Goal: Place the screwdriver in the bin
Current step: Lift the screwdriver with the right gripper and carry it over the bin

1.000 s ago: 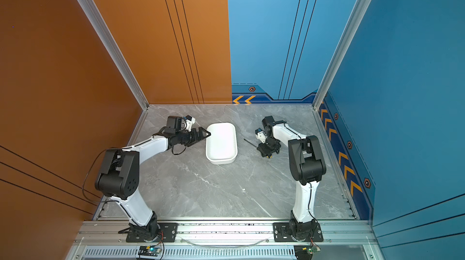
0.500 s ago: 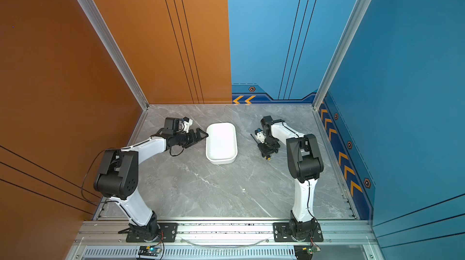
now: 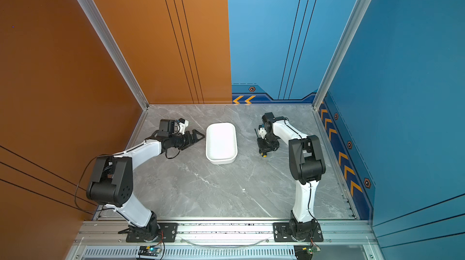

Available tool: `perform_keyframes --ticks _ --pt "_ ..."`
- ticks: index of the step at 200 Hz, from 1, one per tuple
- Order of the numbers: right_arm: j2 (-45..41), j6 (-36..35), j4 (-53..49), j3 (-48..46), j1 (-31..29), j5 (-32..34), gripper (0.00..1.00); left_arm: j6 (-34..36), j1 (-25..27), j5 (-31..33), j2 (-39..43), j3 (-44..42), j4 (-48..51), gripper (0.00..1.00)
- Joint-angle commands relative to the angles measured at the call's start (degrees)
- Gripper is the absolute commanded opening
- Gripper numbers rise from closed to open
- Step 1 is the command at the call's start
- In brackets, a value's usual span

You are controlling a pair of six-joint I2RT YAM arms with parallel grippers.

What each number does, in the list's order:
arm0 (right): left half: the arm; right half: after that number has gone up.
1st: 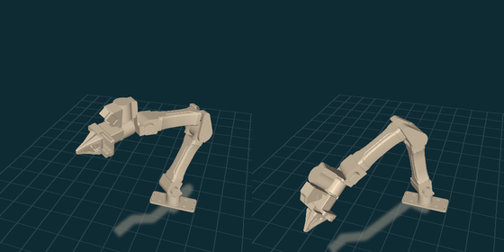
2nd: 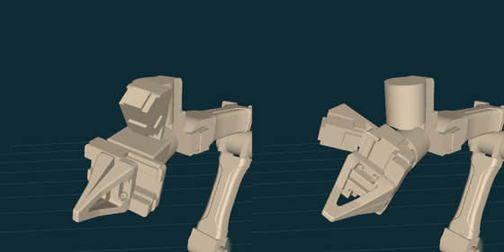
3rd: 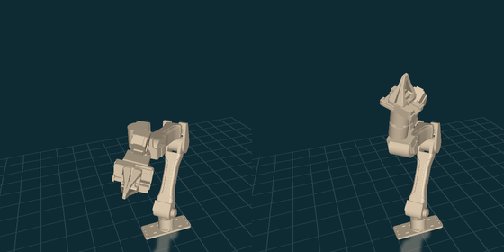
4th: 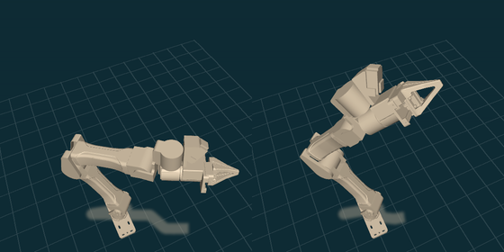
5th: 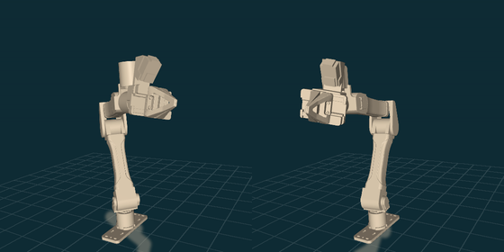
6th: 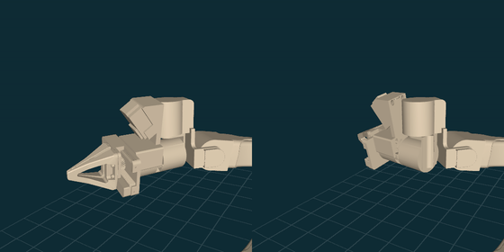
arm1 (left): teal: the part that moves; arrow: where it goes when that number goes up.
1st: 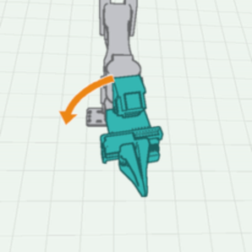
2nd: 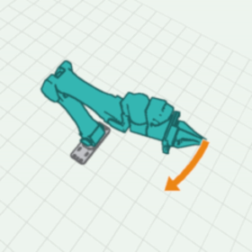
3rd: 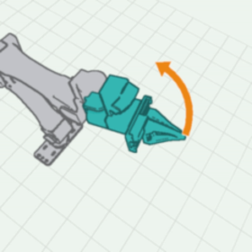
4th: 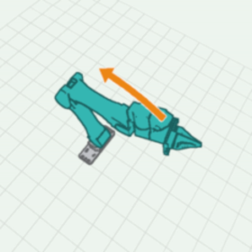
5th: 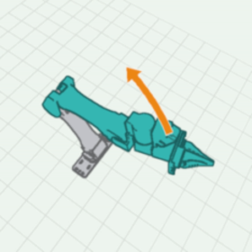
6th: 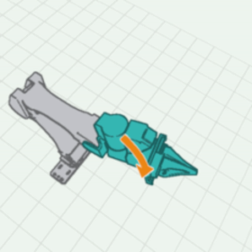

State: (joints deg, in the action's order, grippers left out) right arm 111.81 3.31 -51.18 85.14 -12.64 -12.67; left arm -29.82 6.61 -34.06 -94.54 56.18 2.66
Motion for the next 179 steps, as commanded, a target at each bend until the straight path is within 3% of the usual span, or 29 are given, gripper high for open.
perform_keyframes --ticks 1,52,85,106,179 --pt "-7.1 9.7 -4.6 5.5 -0.9 -3.9 0.0 1.6 -0.8 1.2 3.5 -1.6 0.7 0.98" --pt "-12.3 29.7 -2.5 14.3 -9.5 -9.6 0.0 1.9 -1.8 3.1 7.2 -4.4 -0.3 0.98" --pt "-7.5 35.7 -2.2 20.9 -18.4 -4.5 0.0 2.0 -2.8 2.1 7.4 -5.8 -1.3 0.98" --pt "-2.8 38.3 -2.2 23.0 -22.4 0.6 0.0 2.0 -3.6 1.6 7.7 -6.7 -1.8 0.98" --pt "7.9 39.9 -1.0 23.6 -27.0 3.2 0.0 2.9 -6.3 0.2 8.9 -8.2 -1.2 0.98"
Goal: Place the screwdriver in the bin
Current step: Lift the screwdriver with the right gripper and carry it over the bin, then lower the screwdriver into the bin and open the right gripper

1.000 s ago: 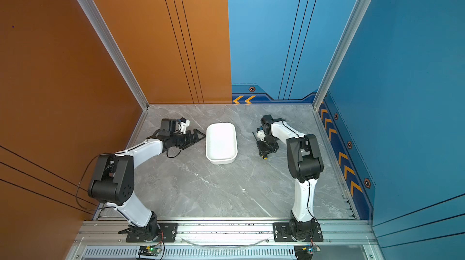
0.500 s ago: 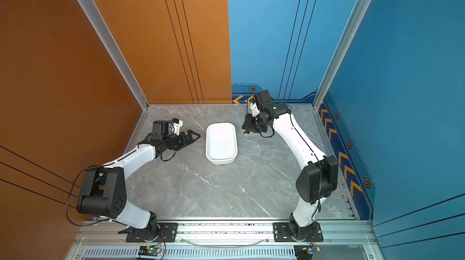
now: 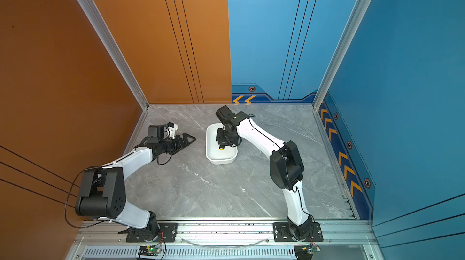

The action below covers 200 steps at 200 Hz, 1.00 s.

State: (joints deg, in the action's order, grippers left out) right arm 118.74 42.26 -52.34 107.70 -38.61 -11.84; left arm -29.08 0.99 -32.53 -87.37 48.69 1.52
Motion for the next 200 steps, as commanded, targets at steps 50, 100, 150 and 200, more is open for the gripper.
perform_keyframes --ticks 50,100,150,200 --pt "5.1 0.6 0.2 0.2 -1.2 4.5 0.0 2.2 -1.2 -1.6 1.5 -1.3 -0.2 0.98" --pt "8.7 0.0 0.9 0.6 -2.9 5.9 0.0 2.3 -1.4 -1.6 1.5 -1.3 -0.1 0.98" --pt "11.0 -0.4 1.1 0.7 -2.9 6.1 0.02 2.4 -1.6 -1.7 1.4 -1.5 0.1 0.98" --pt "12.3 -0.8 1.1 0.8 -2.8 6.0 0.17 2.5 -1.7 -1.6 1.3 -1.5 0.1 0.98"
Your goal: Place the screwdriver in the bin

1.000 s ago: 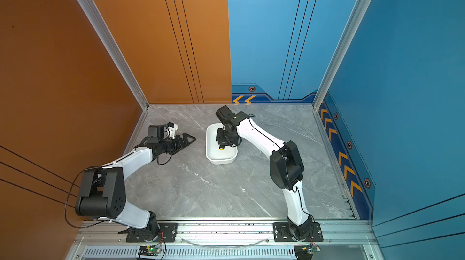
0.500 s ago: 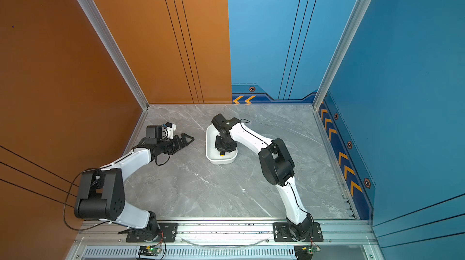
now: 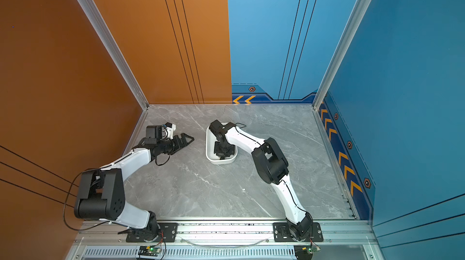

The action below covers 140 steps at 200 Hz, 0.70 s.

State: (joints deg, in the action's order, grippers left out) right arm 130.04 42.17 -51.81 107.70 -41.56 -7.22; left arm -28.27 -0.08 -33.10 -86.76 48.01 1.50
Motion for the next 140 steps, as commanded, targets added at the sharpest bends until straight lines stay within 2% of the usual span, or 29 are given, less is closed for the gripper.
perform_keyframes --ticks 1,36,74,96,122,140 --pt "1.1 -0.7 0.6 0.8 0.2 1.4 0.18 1.7 -0.6 -1.0 0.7 -0.8 0.1 0.98" --pt "1.4 -1.1 0.9 0.8 0.2 1.4 0.26 1.7 -0.7 -0.9 0.5 -0.9 0.2 0.98" --pt "0.9 -1.5 0.9 0.8 0.3 1.5 0.45 1.8 -0.7 -0.8 0.4 -0.9 0.1 0.98" --pt "-0.5 -2.0 0.8 0.8 0.4 0.1 0.54 2.1 -0.8 -0.4 1.0 -0.7 0.7 0.98" --pt "-7.3 -4.5 0.8 -0.5 0.6 -1.4 0.6 4.4 -1.4 2.1 3.7 0.9 4.3 0.98" --pt "-15.7 -8.5 0.6 -3.0 1.0 -2.2 0.65 8.0 -1.9 7.4 8.2 1.9 7.5 0.98"
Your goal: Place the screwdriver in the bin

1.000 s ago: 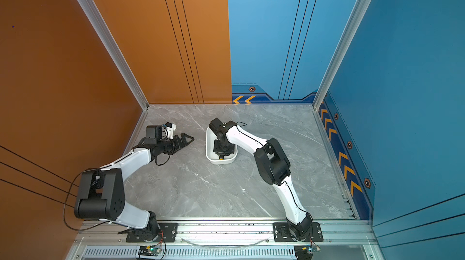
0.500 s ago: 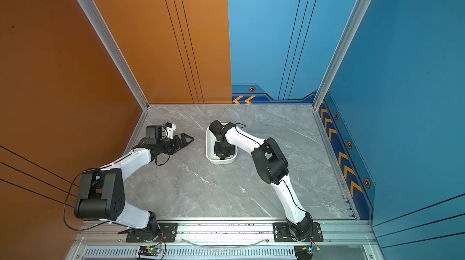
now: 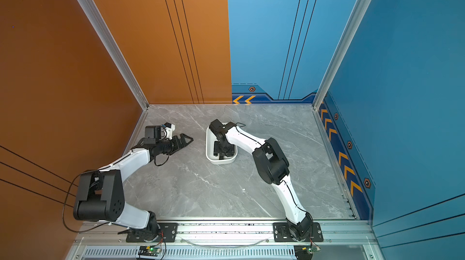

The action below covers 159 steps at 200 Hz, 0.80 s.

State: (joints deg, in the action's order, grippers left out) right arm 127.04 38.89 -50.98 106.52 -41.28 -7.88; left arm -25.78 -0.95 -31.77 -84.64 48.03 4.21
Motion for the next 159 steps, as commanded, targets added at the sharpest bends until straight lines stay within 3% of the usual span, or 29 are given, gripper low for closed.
perform_keyframes --ticks 1,19,36,43,47,49,52,97,131,159 --pt "-13.3 -5.6 -0.2 -2.1 0.7 -1.7 0.65 5.9 -1.0 6.4 6.4 1.8 4.9 0.98" --pt "-22.7 -9.8 -0.3 -6.2 5.0 -2.6 0.69 9.7 -1.6 14.9 12.5 0.2 5.3 0.98" --pt "-32.0 -12.9 -0.3 -9.7 9.5 -2.4 0.73 11.8 -2.6 18.8 18.2 -3.6 1.7 0.98" --pt "-35.8 -14.4 0.1 -11.3 11.6 -1.7 0.8 12.3 -2.9 20.4 20.2 -5.5 -0.6 0.98" --pt "-38.0 -15.4 0.7 -12.5 12.9 -1.2 0.88 12.7 -3.1 21.2 21.3 -6.7 -2.0 0.98" --pt "-39.1 -15.9 1.0 -13.2 13.5 -1.0 0.97 13.0 -3.2 21.5 22.0 -7.3 -2.7 0.98" --pt "-40.5 -16.7 1.7 -14.3 14.6 -0.6 1.0 13.4 -3.3 21.9 22.8 -8.3 -4.1 0.98" --pt "-60.1 -26.9 17.9 -35.2 28.5 6.7 1.0 15.1 -4.6 31.8 30.0 -21.7 -21.6 0.98" --pt "-63.9 -29.7 26.3 -47.4 35.3 14.8 1.0 17.7 -5.3 33.1 29.1 -25.3 -27.2 0.98" --pt "-64.1 -30.9 43.4 -61.9 40.3 15.4 1.0 20.0 -5.5 33.3 25.7 -25.8 -29.6 0.98"
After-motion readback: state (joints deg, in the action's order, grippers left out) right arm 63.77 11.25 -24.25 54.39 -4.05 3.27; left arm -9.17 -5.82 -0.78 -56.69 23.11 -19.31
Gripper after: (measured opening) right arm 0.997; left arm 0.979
